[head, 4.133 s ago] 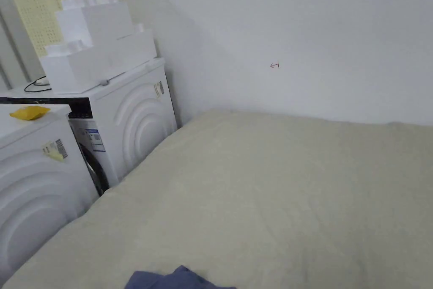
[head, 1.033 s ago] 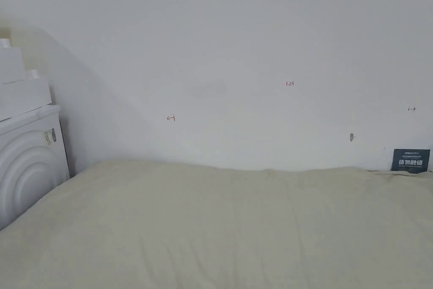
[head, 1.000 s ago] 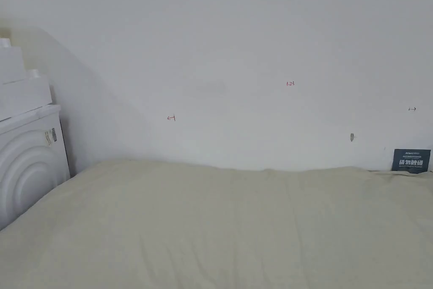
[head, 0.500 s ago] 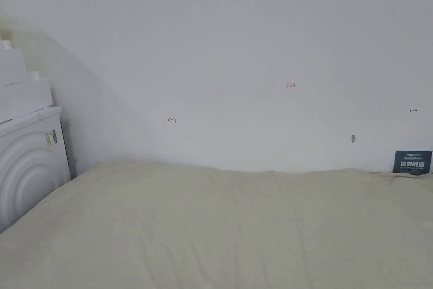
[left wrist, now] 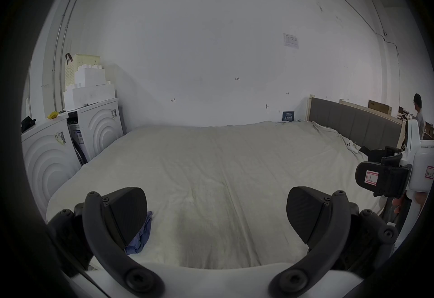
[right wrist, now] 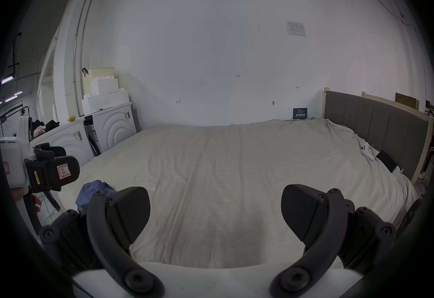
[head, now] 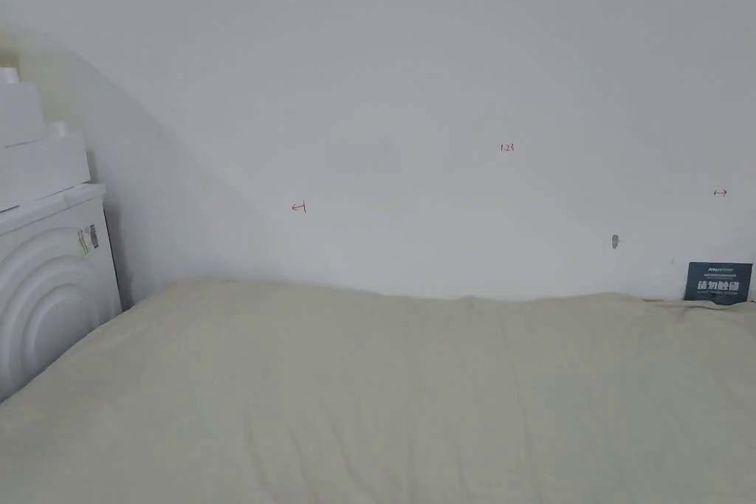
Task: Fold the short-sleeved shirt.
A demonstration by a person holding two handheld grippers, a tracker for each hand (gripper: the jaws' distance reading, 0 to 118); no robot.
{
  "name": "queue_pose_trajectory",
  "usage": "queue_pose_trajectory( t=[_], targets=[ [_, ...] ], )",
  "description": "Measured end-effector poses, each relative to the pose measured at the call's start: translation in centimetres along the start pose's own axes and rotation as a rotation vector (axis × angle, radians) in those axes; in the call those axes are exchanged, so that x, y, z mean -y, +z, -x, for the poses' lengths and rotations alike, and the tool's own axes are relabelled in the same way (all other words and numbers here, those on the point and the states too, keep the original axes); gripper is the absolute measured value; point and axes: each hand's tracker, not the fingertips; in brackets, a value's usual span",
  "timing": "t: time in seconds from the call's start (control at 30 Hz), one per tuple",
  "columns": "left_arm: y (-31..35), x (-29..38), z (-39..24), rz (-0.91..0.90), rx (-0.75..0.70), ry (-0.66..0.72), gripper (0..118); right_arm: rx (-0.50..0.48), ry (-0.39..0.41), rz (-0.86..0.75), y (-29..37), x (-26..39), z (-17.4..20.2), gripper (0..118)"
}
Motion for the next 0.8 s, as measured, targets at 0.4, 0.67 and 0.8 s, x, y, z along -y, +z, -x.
queue_pose_trajectory(
  t=[0.4, 0.67, 0.8],
  targets=[
    [-0.1, -0.2, 0.0, 0.002, 0.004, -0.001, 118, -0.013, -0.007, 0.006, -0.1, -0.1, 0.0, 112],
    [-0.2, -0.3, 0.0, 0.006, 0.011, 0.001, 118, -0.148, -0.229, 0.104, -1.0, -0.9, -0.5, 112],
    [-0.4, -0.1, 0.0, 0.016, 0.014, 0.009, 118, -0.112, -0.177, 0.044, -0.1, -1.4, 1.1, 112]
  ],
)
